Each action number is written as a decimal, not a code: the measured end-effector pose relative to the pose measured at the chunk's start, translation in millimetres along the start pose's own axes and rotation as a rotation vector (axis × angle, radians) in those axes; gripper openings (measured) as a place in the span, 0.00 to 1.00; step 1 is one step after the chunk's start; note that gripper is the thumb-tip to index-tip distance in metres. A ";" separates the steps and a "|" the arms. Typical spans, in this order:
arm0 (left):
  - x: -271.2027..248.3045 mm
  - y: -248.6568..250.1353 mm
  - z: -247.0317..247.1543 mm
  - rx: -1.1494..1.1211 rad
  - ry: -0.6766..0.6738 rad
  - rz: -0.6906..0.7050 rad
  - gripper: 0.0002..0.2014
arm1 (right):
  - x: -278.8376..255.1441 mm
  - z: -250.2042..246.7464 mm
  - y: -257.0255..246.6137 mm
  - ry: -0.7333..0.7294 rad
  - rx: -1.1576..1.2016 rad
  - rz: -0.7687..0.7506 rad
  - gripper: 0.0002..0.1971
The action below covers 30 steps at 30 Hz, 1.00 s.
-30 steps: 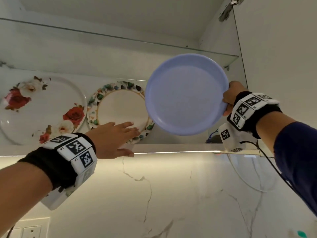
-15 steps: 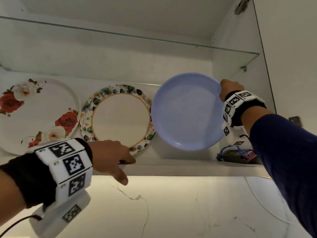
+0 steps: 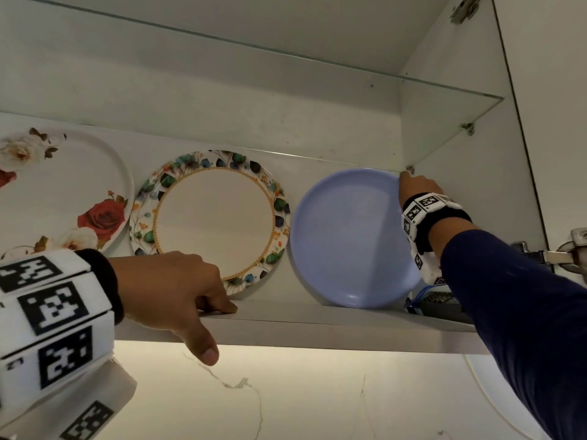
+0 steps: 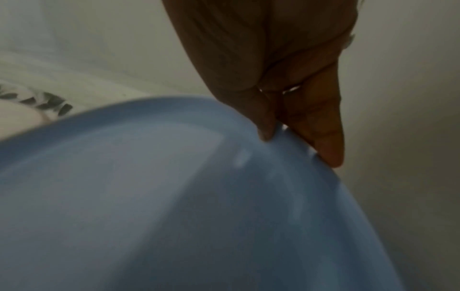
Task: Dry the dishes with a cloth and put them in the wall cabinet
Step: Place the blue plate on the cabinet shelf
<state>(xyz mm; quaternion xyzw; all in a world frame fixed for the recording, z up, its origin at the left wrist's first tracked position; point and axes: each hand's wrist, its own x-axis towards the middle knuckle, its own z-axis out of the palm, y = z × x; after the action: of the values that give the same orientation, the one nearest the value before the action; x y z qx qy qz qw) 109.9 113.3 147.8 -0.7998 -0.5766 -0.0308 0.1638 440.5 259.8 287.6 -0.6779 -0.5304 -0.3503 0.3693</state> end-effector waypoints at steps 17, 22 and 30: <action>-3.1 -15.7 7.6 -0.041 0.016 0.048 0.65 | 9.7 71.7 -4.8 -0.322 -0.258 -0.018 0.52; -8.6 -11.2 8.6 0.004 0.049 0.041 0.65 | -29.7 83.7 -38.0 -0.394 -0.407 -0.256 0.63; -13.1 -0.5 9.3 0.018 0.075 -0.023 0.50 | -35.5 94.5 -48.3 -0.436 -0.395 -0.231 0.65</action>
<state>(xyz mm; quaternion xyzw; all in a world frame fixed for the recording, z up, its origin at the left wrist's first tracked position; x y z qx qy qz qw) 103.8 104.3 136.0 -0.7900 -0.5793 -0.0575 0.1925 394.4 333.8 217.5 -0.7308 -0.5924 -0.3325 0.0660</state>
